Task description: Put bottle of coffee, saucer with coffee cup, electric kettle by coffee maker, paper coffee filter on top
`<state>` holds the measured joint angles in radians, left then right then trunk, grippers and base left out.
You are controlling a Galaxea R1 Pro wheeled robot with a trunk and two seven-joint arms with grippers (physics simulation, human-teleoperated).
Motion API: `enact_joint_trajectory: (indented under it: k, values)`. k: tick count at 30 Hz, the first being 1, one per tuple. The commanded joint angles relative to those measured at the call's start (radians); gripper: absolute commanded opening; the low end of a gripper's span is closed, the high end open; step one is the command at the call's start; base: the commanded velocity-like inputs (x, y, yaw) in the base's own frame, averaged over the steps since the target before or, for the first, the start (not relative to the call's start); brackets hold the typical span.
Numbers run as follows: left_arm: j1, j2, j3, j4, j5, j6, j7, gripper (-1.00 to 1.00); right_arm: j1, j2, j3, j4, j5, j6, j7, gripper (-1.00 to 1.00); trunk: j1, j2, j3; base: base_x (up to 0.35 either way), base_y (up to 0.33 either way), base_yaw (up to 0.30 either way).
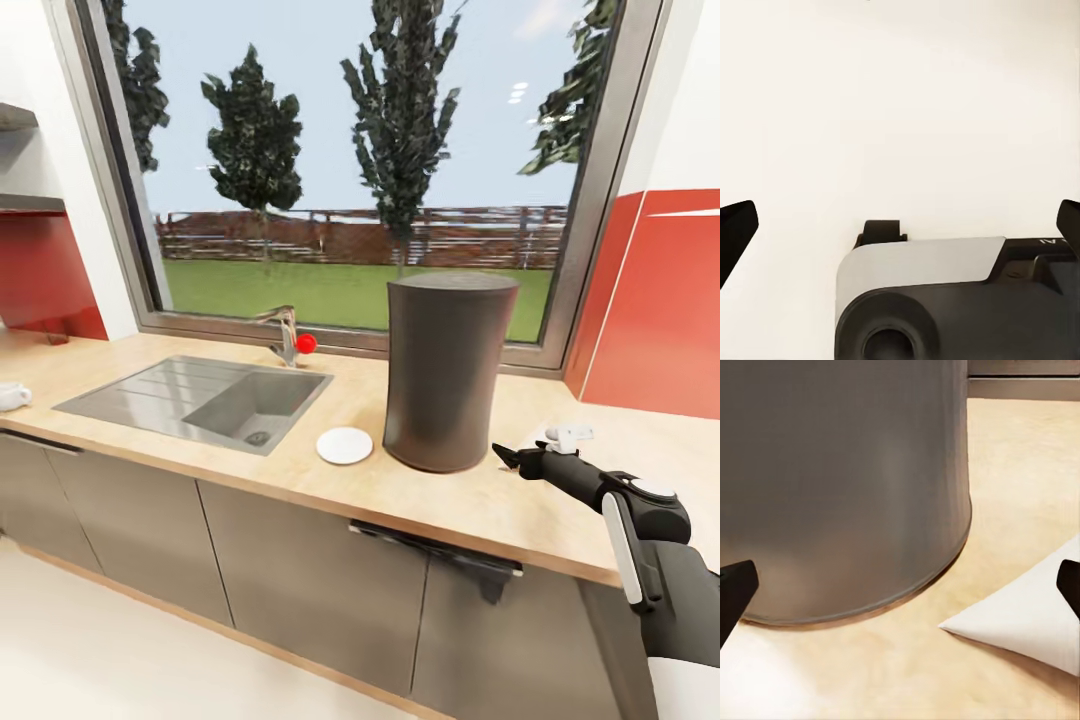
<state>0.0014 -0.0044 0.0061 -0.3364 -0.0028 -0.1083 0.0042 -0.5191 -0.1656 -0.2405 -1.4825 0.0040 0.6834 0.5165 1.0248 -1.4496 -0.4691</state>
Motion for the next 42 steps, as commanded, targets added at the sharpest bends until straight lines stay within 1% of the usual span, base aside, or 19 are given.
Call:
enact_joint_trajectory:
  k: [1, 10, 24, 38, 40, 42]
  values:
    - [0.0, 0.0, 0.0, -0.001, 0.0, -0.002, 0.0, 1.0, 0.0, 0.0, -0.001, -0.001, 0.001, 0.006, 0.005, 1.0, 0.0, 0.0, -0.001, 0.151, -0.13, 0.074]
    - [0.0, 0.0, 0.001, -0.002, 0.0, -0.002, 0.0, 1.0, 0.001, 0.0, -0.002, -0.001, 0.001, 0.005, 0.003, 1.0, 0.0, 0.0, -0.001, 0.113, -0.115, 0.019]
    - [0.0, 0.0, 0.0, -0.003, 0.0, -0.002, 0.0, 1.0, 0.001, 0.0, -0.002, -0.001, 0.001, 0.004, -0.003, 1.0, 0.0, 0.0, -0.001, 0.005, -0.072, 0.0]
    - [0.0, 0.0, 0.0, -0.003, 0.0, -0.002, 0.0, 1.0, 0.001, 0.0, -0.002, -0.001, 0.001, 0.003, -0.003, 1.0, 0.0, 0.0, -0.001, 0.0, -0.011, 0.0]
    - [0.0, -0.009, 0.001, -0.003, 0.0, -0.014, -0.001, 1.0, -0.011, -0.011, -0.013, -0.007, 0.002, 0.006, -0.006, 1.0, 0.0, 0.0, -0.001, 0.0, 0.0, 0.0]
    - [0.0, -0.009, 0.001, -0.003, 0.0, -0.02, -0.001, 1.0, -0.022, -0.02, -0.018, -0.007, 0.002, 0.006, -0.006, 1.0, 0.0, 0.0, -0.001, 0.0, 0.0, 0.0]
